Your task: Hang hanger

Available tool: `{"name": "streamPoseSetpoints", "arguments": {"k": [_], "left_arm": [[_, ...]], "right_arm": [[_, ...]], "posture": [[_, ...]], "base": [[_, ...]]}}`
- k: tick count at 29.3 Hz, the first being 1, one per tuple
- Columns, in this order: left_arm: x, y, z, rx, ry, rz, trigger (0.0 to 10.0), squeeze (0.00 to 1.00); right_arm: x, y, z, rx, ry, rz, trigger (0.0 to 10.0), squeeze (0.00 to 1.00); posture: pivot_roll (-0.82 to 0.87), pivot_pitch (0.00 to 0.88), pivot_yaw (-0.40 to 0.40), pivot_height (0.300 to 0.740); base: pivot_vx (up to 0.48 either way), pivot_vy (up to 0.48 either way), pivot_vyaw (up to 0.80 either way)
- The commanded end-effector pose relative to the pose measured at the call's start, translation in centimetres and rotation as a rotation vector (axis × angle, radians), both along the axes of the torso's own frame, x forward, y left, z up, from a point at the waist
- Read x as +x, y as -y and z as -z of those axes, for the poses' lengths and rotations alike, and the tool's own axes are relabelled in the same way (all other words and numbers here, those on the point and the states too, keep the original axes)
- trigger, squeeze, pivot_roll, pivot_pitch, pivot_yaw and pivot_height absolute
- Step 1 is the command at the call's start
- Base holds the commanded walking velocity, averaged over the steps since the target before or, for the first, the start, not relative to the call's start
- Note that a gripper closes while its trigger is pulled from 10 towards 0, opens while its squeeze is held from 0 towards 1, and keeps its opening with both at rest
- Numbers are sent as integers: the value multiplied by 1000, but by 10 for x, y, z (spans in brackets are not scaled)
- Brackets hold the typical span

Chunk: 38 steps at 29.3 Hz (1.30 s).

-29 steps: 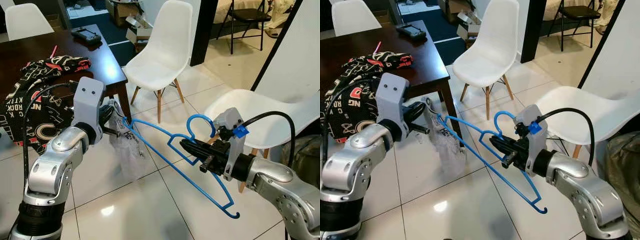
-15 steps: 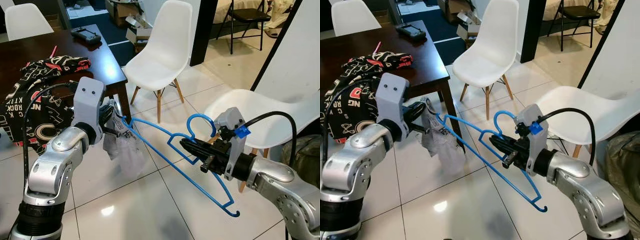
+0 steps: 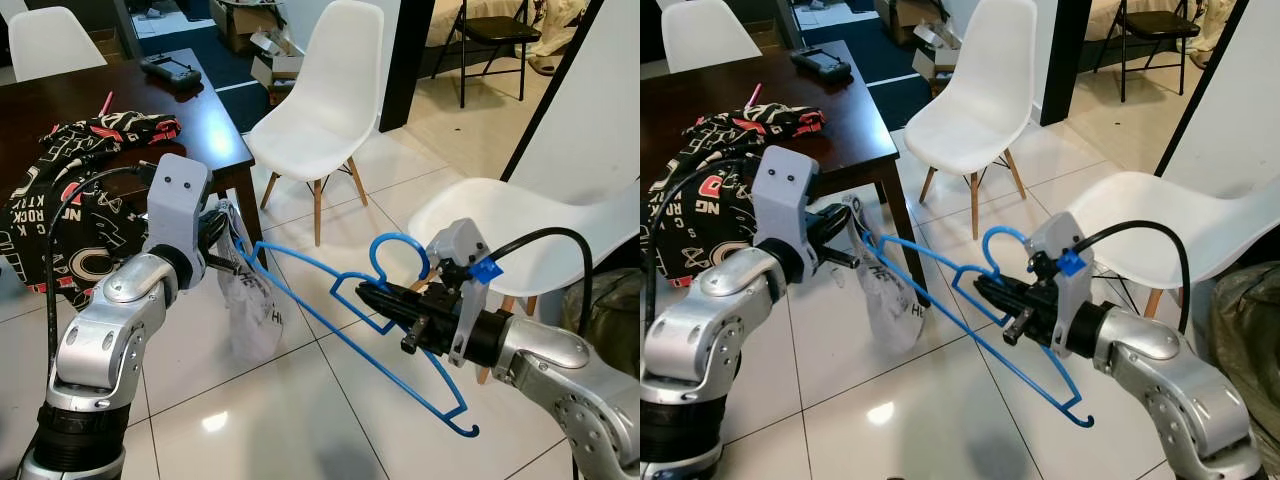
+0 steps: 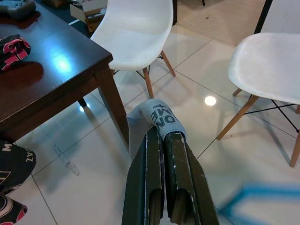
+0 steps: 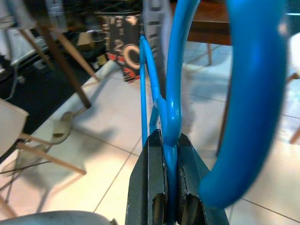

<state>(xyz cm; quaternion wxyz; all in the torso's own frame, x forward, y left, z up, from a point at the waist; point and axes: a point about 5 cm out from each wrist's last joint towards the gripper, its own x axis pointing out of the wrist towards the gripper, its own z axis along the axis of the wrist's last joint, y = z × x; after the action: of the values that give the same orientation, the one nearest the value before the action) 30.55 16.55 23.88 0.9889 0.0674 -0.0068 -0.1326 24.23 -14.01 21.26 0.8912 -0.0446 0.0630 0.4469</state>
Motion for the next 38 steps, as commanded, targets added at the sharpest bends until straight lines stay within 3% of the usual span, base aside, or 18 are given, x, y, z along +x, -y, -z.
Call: {"name": "streamPoseSetpoints", "arguments": {"k": [1, 14, 27, 38], "left_arm": [[-2, -1, 1, 9, -5, -1, 10000, 0], [-2, 0, 0, 8, -2, 3, 10000, 0], [-3, -1, 0, 10, -4, 6, 10000, 0], [-3, -1, 0, 15, -3, 10, 10000, 0]], "right_arm": [[-4, -4, 0, 1, -4, -33, 10000, 0], [7, -2, 4, -11, -20, 59, 10000, 0], [2, 12, 0, 6, 4, 34, 10000, 0], [3, 12, -2, 15, 14, 41, 10000, 0]], "posture": [[33, 178, 58, 740], [35, 174, 55, 740], [36, 182, 56, 740], [38, 185, 58, 740]], "base": [[0, 0, 0], [0, 0, 0], [0, 0, 0], [0, 0, 0]]}}
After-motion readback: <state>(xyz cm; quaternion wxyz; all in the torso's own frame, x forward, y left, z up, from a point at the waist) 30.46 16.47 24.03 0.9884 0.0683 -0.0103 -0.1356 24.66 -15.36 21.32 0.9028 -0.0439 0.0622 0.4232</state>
